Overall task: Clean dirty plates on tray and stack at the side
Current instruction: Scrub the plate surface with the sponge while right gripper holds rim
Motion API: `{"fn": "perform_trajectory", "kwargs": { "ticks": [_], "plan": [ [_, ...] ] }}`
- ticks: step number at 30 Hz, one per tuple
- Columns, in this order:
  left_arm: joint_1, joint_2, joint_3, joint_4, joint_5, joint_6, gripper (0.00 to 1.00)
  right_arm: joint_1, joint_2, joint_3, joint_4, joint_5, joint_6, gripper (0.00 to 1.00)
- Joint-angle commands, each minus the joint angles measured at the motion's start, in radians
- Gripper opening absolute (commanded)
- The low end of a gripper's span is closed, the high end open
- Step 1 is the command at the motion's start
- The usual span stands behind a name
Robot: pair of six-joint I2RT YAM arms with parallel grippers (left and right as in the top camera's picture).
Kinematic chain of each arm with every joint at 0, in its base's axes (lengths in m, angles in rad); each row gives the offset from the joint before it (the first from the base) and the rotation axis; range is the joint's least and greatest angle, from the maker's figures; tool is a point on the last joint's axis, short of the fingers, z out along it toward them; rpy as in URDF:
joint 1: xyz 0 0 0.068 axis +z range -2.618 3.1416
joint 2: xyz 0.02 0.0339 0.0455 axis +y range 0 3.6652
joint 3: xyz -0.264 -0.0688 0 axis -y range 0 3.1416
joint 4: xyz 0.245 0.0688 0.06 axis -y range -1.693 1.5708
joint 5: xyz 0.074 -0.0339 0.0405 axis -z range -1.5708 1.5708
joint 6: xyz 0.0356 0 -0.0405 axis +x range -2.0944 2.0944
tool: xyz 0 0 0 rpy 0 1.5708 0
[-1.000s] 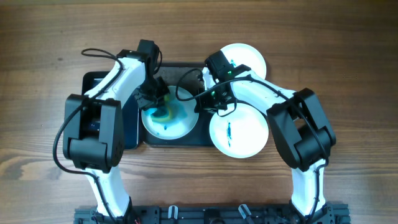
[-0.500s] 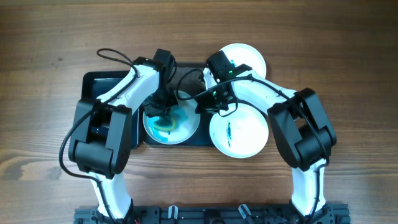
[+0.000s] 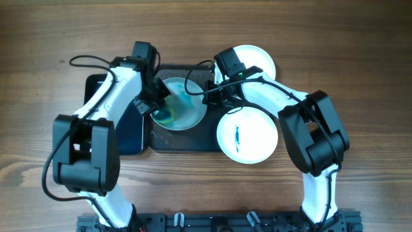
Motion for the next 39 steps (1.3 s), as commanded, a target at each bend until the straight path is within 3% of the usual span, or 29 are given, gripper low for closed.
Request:
{"fn": "perform_trajectory", "kwargs": {
  "ticks": [1,8,12,20,25,29,33,37,39],
  "plan": [
    [-0.057,-0.002,-0.049,0.018,-0.013,-0.075,0.04,-0.016,0.023,-0.002,0.002,0.048,0.044,0.04],
    [-0.163,0.006,-0.185,0.068,-0.108,-0.218,0.04,-0.016,0.023,-0.002,-0.013,0.045,0.025,0.04],
    [-0.208,0.006,-0.221,0.111,-0.117,-0.219,0.04,-0.016,0.023,-0.002,-0.011,0.036,0.024,0.04],
    [-0.266,0.005,-0.225,0.299,-0.291,-0.222,0.04,-0.016,0.023,-0.002,-0.039,0.029,0.006,0.05],
    [-0.266,0.005,-0.206,0.303,-0.433,-0.288,0.04,-0.016,0.023,-0.002,-0.048,0.029,0.002,0.04],
    [-0.266,0.005,-0.197,0.291,-0.457,-0.288,0.04,-0.016,0.023,-0.002,-0.053,0.029,-0.004,0.04],
    [-0.267,0.005,-0.197,0.251,-0.351,-0.274,0.04,-0.016,0.023,-0.002,-0.052,0.028,-0.005,0.04],
    [-0.261,0.005,-0.197,0.320,-0.002,-0.023,0.04,-0.016,0.023,-0.002,-0.054,0.013,-0.008,0.04],
    [-0.254,0.005,-0.195,0.371,0.076,0.049,0.04,-0.016,0.023,-0.002,-0.063,0.002,-0.009,0.04]
  ]
}}
